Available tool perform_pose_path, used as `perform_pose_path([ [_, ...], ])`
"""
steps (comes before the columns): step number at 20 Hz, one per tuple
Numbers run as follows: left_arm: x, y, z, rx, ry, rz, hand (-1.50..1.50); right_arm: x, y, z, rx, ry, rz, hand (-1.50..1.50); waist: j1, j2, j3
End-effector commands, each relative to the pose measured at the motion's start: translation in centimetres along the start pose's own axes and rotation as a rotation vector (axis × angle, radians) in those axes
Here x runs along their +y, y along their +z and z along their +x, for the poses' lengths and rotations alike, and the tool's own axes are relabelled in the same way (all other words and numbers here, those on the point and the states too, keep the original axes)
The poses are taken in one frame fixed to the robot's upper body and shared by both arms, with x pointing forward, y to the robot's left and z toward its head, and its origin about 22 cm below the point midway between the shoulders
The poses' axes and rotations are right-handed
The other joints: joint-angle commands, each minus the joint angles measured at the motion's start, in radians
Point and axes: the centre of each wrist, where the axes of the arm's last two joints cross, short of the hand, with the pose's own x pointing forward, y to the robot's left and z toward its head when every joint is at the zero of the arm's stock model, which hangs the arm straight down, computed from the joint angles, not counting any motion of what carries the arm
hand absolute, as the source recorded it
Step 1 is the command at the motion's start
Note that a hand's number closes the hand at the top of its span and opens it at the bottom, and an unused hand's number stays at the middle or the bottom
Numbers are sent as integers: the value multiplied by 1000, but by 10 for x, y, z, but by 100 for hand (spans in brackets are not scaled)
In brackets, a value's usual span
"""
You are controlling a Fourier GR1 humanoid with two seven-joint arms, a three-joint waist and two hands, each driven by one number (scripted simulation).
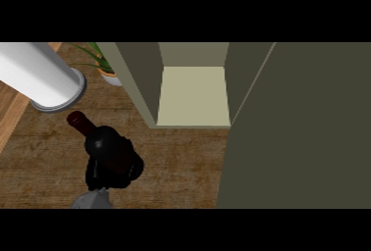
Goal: Pick up the wine, place it into the cabinet and close the cabinet
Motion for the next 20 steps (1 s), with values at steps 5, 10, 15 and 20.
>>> perform_pose_path([
  [5, -68, 13, 12, 59, 40, -56, 150, -15, 23, 0, -24, -19, 17, -150, -9, 1, 0],
  [10, -107, 10, 25, 71, 41, -48, 150, -9, 9, 2, -23, -17, -2, -150, -5, 2, 0],
  [15, -123, 0, 6, 96, 33, 25, 150, -2, 16, 13, -16, -27, 18, -150, -12, 3, -1],
  [20, -133, 10, -9, 116, 35, 64, 150, -11, 11, 4, 3, -35, 7, -150, -12, 3, -1],
])
